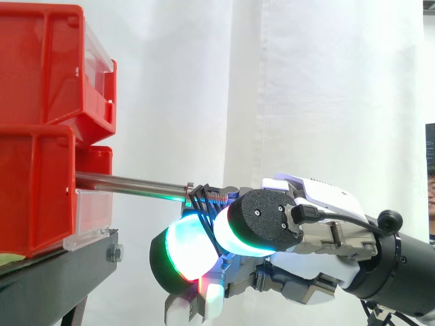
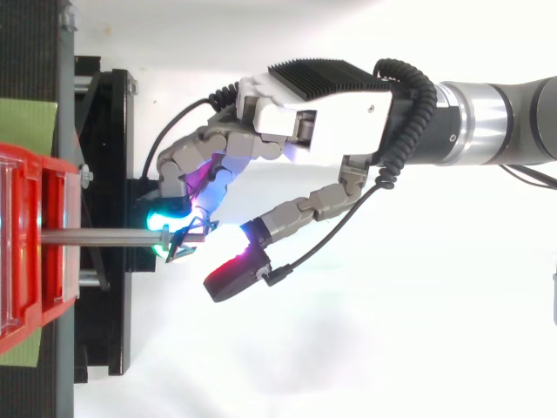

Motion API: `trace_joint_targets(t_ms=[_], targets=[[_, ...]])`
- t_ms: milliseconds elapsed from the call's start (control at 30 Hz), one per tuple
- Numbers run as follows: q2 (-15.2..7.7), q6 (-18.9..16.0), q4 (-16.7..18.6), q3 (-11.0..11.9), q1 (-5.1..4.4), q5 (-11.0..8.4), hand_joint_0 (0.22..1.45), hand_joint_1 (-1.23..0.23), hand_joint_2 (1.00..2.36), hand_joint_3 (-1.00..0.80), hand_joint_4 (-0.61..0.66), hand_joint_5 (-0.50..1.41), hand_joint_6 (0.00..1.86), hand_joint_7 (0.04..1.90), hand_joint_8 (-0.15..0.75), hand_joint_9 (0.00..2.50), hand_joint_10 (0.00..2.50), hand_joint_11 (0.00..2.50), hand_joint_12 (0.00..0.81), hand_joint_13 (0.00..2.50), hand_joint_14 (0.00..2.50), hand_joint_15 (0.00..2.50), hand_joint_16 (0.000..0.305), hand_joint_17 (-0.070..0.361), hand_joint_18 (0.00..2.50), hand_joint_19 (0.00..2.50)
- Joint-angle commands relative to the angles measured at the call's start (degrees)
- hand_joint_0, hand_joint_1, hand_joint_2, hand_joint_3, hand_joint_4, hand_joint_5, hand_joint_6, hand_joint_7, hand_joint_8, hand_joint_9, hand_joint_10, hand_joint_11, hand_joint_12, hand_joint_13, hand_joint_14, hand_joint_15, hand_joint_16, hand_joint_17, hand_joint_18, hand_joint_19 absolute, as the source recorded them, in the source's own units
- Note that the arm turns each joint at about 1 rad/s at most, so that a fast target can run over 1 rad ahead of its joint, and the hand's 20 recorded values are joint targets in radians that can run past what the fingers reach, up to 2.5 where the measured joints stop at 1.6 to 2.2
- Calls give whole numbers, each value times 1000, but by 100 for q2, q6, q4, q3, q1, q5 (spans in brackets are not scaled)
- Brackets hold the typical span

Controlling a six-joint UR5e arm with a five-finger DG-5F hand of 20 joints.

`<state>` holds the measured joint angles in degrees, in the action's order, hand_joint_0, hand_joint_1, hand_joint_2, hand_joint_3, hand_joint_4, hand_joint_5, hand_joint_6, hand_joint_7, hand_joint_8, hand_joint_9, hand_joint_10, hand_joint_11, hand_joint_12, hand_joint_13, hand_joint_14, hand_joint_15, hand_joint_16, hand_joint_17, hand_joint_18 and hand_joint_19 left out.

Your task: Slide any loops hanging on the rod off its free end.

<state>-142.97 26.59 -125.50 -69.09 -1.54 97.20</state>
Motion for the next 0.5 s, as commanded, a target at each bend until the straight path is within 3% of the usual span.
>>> trace_joint_targets(t_ms=[0,233,467], targets=[[-3,-4,-1,0,-5,1,601,-719,1022,-134,147,-145,902,1199,334,980,13,468,371,904,12,324,47,105,798,450],[6,-4,-36,0,-5,1,598,-708,1023,-109,146,-141,908,1193,339,990,13,470,377,906,13,323,48,108,809,441],[112,4,-308,0,-22,-8,598,-698,1022,-109,155,-138,908,1184,342,992,13,472,382,905,13,323,49,110,814,447]])
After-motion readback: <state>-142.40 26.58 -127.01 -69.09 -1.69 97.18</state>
